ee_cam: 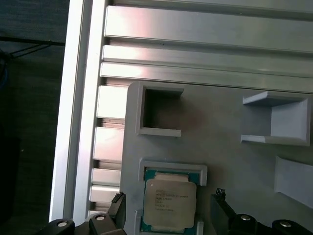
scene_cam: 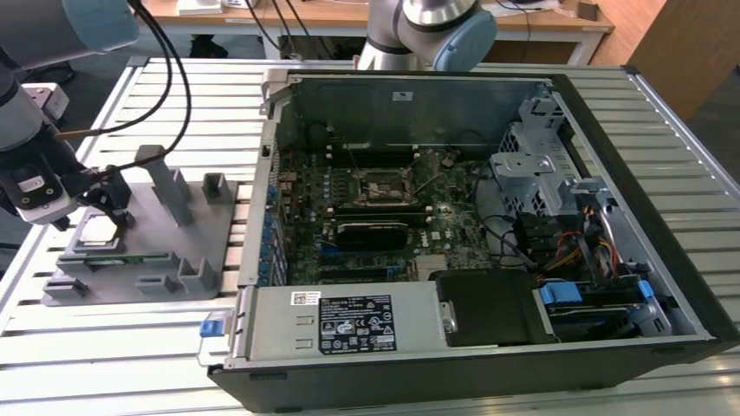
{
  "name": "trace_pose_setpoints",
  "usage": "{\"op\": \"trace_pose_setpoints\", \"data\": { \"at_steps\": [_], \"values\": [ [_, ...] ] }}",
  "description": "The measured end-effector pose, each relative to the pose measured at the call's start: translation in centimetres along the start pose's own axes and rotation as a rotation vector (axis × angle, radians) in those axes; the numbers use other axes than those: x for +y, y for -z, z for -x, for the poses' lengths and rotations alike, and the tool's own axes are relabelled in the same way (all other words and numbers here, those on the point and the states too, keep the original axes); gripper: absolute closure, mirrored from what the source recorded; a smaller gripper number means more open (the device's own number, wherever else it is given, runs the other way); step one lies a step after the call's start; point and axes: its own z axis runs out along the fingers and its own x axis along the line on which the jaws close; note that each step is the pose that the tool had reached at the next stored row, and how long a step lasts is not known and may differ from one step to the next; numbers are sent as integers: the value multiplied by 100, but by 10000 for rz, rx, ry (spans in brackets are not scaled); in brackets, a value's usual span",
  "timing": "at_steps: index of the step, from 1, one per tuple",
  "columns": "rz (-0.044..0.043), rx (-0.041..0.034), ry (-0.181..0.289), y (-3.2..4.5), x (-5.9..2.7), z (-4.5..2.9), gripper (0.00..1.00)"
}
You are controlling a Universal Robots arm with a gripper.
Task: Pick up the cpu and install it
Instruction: 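Pick up the cpu and move it towards the insertion slot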
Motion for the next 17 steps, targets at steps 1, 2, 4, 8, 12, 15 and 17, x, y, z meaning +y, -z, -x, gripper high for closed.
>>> {"op": "trace_pose_setpoints", "data": {
  "at_steps": [1, 2, 4, 8, 12, 15, 17],
  "values": [
    [0, -1, -2, -8, 2, 0, 22],
    [0, -1, -5, -15, 4, 0, 22],
    [-1, 1, -12, -28, 15, 0, 22],
    [-29, -3, -90, -53, 34, -8, 22],
    [-37, -6, -188, -73, 40, -13, 22],
    [-91, -3, -201, -92, 40, -14, 22],
    [-125, -3, -206, -105, 40, -14, 22]
  ]
}}
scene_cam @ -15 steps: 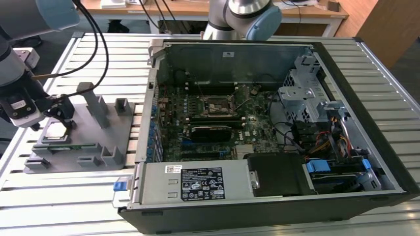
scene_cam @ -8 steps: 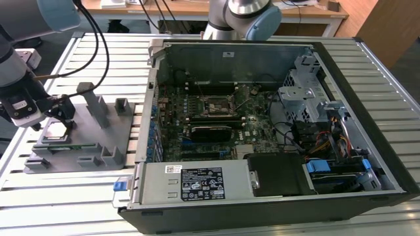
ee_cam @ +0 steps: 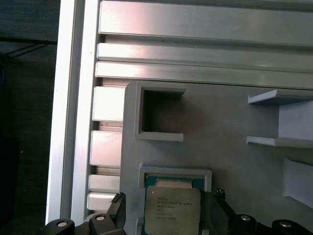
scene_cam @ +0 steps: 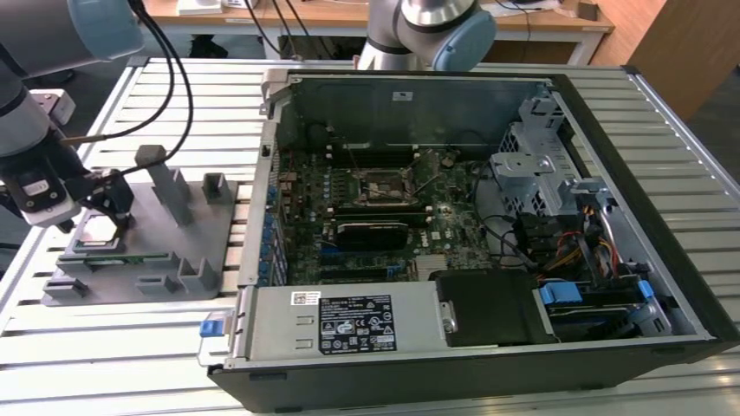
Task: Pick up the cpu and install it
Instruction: 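Pick up the cpu and move it towards the insertion slot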
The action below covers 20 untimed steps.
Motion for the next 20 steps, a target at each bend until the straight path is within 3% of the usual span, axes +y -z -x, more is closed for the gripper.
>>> {"op": "trace_pose_setpoints", "data": {
  "at_steps": [6, 11, 12, 20],
  "values": [
    [-124, -4, -90, -27, -1, 0, 22],
    [-128, -6, -127, -32, -1, -1, 24],
    [-128, -6, -128, -32, -1, -1, 31],
    [-127, -8, -194, -32, -1, -1, 32]
  ]
}}
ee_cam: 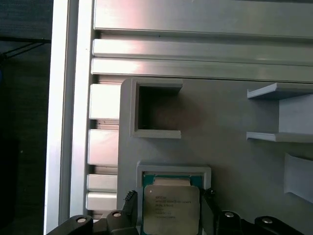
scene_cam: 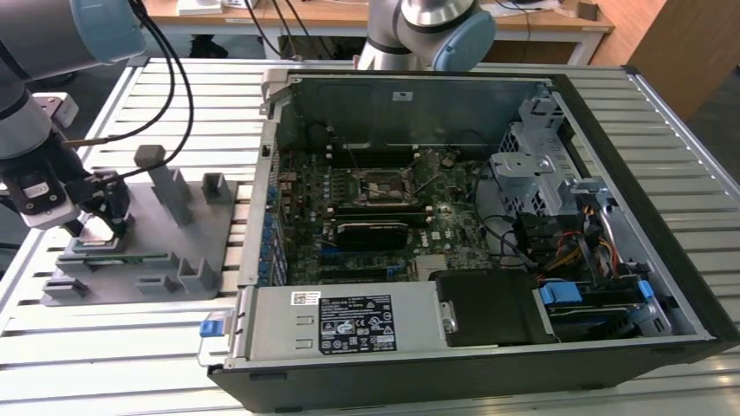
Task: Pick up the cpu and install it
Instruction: 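Pick up the cpu and move it towards the insertion slot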
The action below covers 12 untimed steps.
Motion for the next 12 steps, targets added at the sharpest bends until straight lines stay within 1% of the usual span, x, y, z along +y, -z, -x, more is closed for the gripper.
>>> {"op": "trace_pose_setpoints", "data": {
  "at_steps": [1, 2, 12],
  "values": [
    [0, -1, -16, 0, 0, 0, 32],
    [0, -1, -28, 1, 0, 0, 39],
    [-1, -1, -101, 22, 0, 0, 39]
  ]
}}
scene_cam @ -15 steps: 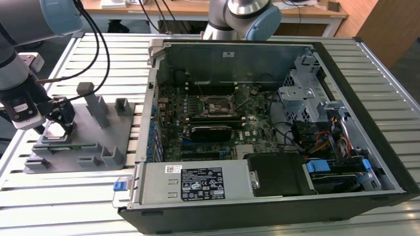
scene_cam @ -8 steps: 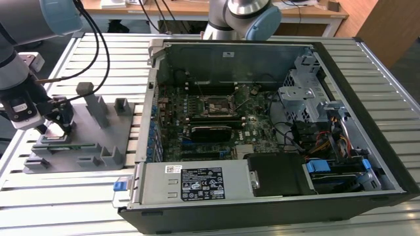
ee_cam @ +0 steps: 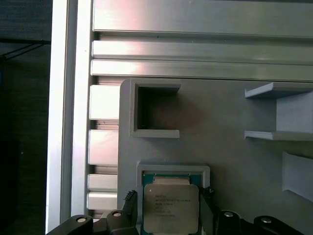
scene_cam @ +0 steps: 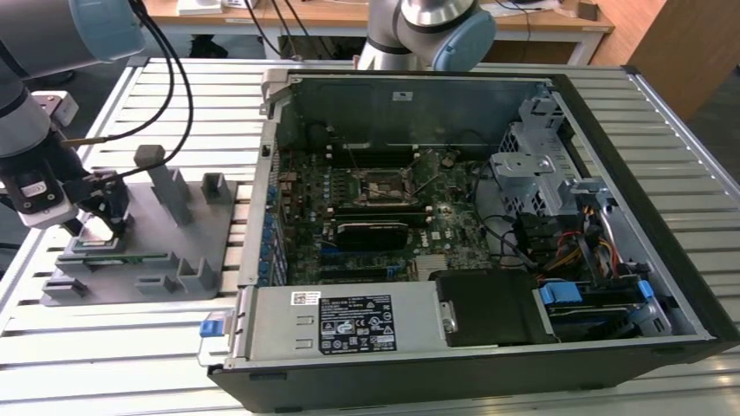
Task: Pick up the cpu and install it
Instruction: 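Pick up the cpu and move it towards the insertion slot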
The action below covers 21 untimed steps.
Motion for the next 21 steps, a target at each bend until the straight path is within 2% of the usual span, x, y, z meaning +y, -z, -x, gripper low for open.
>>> {"op": "trace_pose_setpoints", "data": {
  "at_steps": [6, 8, 9, 21],
  "values": [
    [0, 1, -22, 1, 0, 8, 39],
    [-2, 3, -25, 5, 0, 12, 41],
    [-1, 1, -25, 7, 0, 14, 46],
    [-1, 4, -24, 14, -5, 19, 45]
  ]
}}
